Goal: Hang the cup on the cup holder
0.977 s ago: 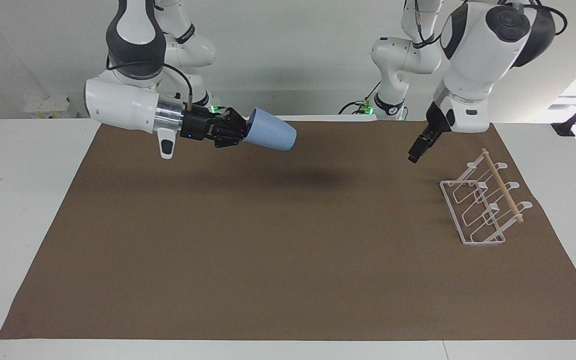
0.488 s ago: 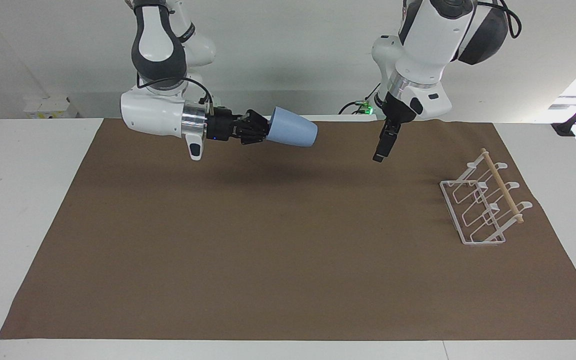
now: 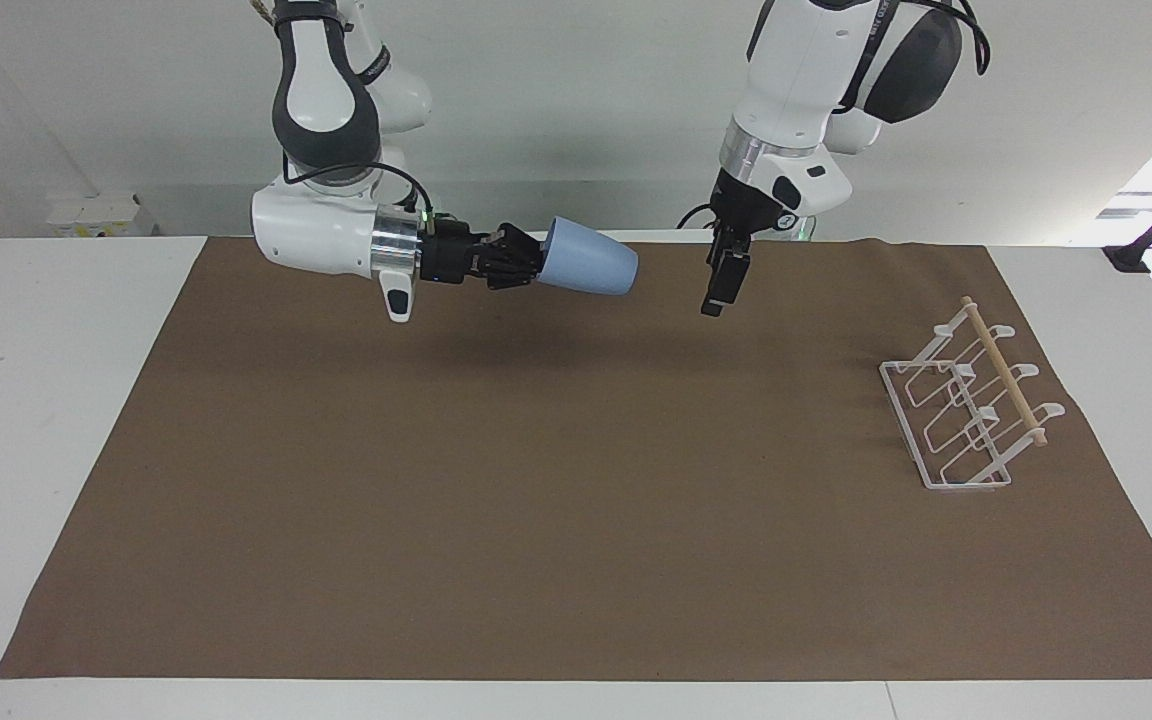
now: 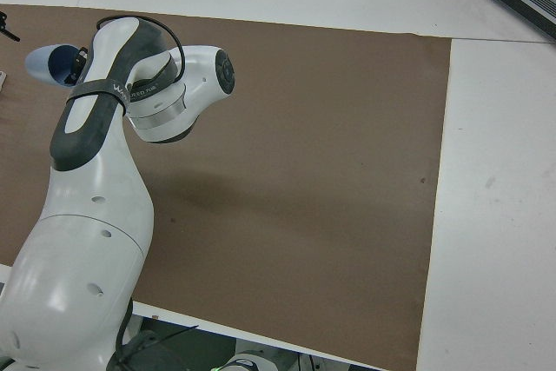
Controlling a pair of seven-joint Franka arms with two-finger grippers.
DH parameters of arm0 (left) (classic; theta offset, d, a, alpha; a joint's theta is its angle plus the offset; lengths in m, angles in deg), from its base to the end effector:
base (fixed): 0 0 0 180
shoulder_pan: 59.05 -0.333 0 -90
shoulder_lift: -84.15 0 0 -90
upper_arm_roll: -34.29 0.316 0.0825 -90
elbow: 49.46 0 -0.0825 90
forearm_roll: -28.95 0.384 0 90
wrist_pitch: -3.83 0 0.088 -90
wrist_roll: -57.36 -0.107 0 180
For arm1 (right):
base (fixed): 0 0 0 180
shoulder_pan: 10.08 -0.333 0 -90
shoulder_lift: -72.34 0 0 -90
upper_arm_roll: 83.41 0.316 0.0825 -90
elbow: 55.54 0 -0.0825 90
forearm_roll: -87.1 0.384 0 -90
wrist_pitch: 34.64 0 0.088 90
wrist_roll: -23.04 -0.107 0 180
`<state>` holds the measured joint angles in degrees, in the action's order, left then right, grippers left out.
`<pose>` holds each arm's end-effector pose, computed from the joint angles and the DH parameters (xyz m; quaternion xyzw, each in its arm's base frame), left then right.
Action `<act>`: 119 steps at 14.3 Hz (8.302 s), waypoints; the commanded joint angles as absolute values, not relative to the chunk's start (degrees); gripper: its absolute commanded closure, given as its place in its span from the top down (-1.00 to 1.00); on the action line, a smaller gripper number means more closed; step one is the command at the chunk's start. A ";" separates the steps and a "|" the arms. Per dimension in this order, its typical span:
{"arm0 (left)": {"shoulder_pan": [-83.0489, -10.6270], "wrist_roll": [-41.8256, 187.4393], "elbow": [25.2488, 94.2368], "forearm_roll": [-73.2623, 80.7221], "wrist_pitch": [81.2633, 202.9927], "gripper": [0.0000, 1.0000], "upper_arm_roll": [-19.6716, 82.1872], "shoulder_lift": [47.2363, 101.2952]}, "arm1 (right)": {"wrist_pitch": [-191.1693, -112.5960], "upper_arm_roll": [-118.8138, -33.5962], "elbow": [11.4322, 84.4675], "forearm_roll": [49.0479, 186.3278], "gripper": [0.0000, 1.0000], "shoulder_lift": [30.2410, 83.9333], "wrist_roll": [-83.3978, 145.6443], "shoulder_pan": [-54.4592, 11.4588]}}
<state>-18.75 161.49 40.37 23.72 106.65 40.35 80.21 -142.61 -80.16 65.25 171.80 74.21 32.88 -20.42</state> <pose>0.4874 -0.3437 0.6083 0.8129 0.5755 -0.0108 0.0886 0.5142 0.2010 0.4754 -0.7753 0.1130 0.0904 0.6147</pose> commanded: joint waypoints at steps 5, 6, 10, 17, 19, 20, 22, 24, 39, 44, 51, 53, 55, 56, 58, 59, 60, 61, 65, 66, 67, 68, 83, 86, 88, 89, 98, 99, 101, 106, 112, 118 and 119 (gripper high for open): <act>-15.73 166.17 33.87 20.87 109.56 1.00 40.70 72.64 | -143.88 -80.15 67.24 173.49 -1.00 75.59 32.62 -21.50; -15.72 166.26 33.78 20.52 109.56 1.00 40.70 72.55 | -143.97 -80.15 67.24 173.49 -1.00 75.59 32.53 -21.59; -15.72 166.17 33.69 19.55 108.43 1.00 40.35 72.72 | -143.88 -80.15 67.24 173.49 -1.00 75.59 32.53 -21.50; -15.72 166.26 33.60 17.19 102.80 1.00 39.47 72.99 | -143.80 -80.15 67.24 173.49 -1.00 75.59 32.53 -21.50; -15.72 166.70 33.51 16.91 102.80 1.00 39.47 72.81 | -143.80 -80.15 67.24 173.49 -1.00 75.59 32.53 -21.50; -15.64 166.79 33.08 16.91 102.80 1.00 39.38 72.73 | -143.80 -80.15 67.24 173.49 -1.00 75.59 32.53 -21.50; -15.64 167.49 32.46 16.48 102.80 1.00 38.60 72.72 | -143.80 -80.15 67.24 173.49 -1.00 75.59 32.53 -21.41; -15.64 169.16 31.41 16.03 103.24 1.00 38.24 72.64 | -143.80 -80.15 67.24 173.49 -1.00 75.68 32.53 -21.41; -11.24 177.25 30.17 18.67 110.35 0.78 36.39 72.11 | -143.62 -80.15 67.24 173.49 -1.00 75.68 32.53 -21.15; -11.24 176.55 30.17 21.03 110.53 -1.00 36.40 72.11 | -143.71 -80.24 67.24 173.41 -1.00 75.68 32.53 -21.15; -11.07 176.54 30.09 21.66 110.53 -1.00 36.22 72.20 | -144.06 -80.24 66.72 172.88 0.98 75.51 32.27 -20.98; -11.07 176.54 30.09 21.66 110.18 -1.00 36.22 72.20 | -144.15 -80.50 66.28 172.01 0.98 75.50 31.30 -20.97; -10.98 176.54 30.00 21.66 110.00 -1.00 36.22 72.20 | -144.58 -80.77 65.23 165.37 0.98 75.94 31.12 -20.62; -10.98 176.54 30.00 21.66 110.00 -1.00 36.22 72.20 | -144.94 -80.86 64.18 158.45 0.98 76.03 31.12 -19.32; -10.98 176.63 30.00 21.66 110.09 -1.00 36.22 72.20 | -144.85 -80.86 62.51 145.87 0.98 76.56 31.04 -16.77; -10.98 176.63 30.00 21.66 109.92 -1.00 36.22 72.20 | -144.59 -80.86 62.50 141.63 0.98 77.17 30.86 -15.28; -10.98 176.54 30.00 21.75 109.74 -1.00 36.31 72.20 | -144.41 -80.94 62.50 137.68 0.98 77.70 30.86 -13.96; -11.15 176.46 30.00 22.01 108.96 -1.00 36.48 72.28 | -144.32 -80.86 62.50 132.76 0.98 78.05 30.86 -12.72; -15.00 166.65 30.08 26.14 99.84 -1.00 36.92 72.46 | -144.32 -80.94 62.15 112.29 0.98 78.58 31.03 -8.15; -17.11 163.13 30.09 26.66 97.20 -1.00 37.01 72.46 | -144.32 -80.94 61.36 107.36 0.98 78.67 31.03 -7.79; -18.52 160.31 30.26 29.63 95.43 -1.00 37.01 72.55 | -143.89 -81.03 60.49 102.96 0.98 78.67 30.95 -7.36; -19.67 158.37 31.04 33.57 94.37 -1.00 36.92 72.81 | -142.32 -81.03 59.17 98.57 0.98 78.58 30.95 -6.22; -30.74 172.40 52.93 102.49 90.41 -1.00 37.27 63.94 | -116.90 -86.75 35.14 83.75 0.99 73.39 27.52 -6.30; -32.07 174.43 56.62 107.52 89.00 -1.00 37.27 63.32 | -116.81 -86.40 35.08 84.11 0.98 72.87 27.61 -5.07; -32.07 174.96 57.24 107.79 88.74 -1.00 37.27 62.62 | -116.55 -86.48 35.60 84.11 0.99 72.69 27.78 -5.59; -32.16 175.66 57.77 107.97 88.73 -1.00 37.27 62.53 | -116.46 -86.39 35.69 84.11 0.99 72.78 27.78 -5.77; -34.88 179.44 59.44 112.01 89.00 -1.00 37.01 59.63 | -116.46 -86.39 35.60 84.11 0.98 72.78 27.78 -5.68; -34.88 179.53 59.70 112.01 89.00 -1.00 37.01 59.63 | -116.46 -86.39 35.60 84.11 0.99 72.78 27.78 -5.68; -34.88 180.58 59.97 112.01 89.35 -1.00 37.01 59.63 | -116.46 -86.39 35.60 84.11 0.99 72.78 27.78 -5.59; -35.50 183.31 60.23 112.36 89.61 -1.00 37.01 56.91 | -116.46 -86.39 35.60 84.11 0.99 72.78 27.78 -5.59; -36.90 185.51 58.48 112.54 90.23 -0.97 36.84 52.43 | -116.46 -86.39 35.60 84.11 0.98 72.78 27.78 -5.68; -37.87 185.16 55.93 112.45 92.42 1.00 36.75 50.93 | -116.46 -86.48 35.60 84.11 0.98 72.78 27.78 -5.68; -37.87 184.55 55.75 112.54 92.95 1.00 36.75 50.84 | -116.46 -86.39 35.60 84.11 0.99 72.78 27.78 -5.68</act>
<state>-36.81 185.28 57.22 111.54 91.77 37.30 51.48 -115.68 -86.59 34.15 83.22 71.61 28.12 -5.98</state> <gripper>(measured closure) 0.009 0.004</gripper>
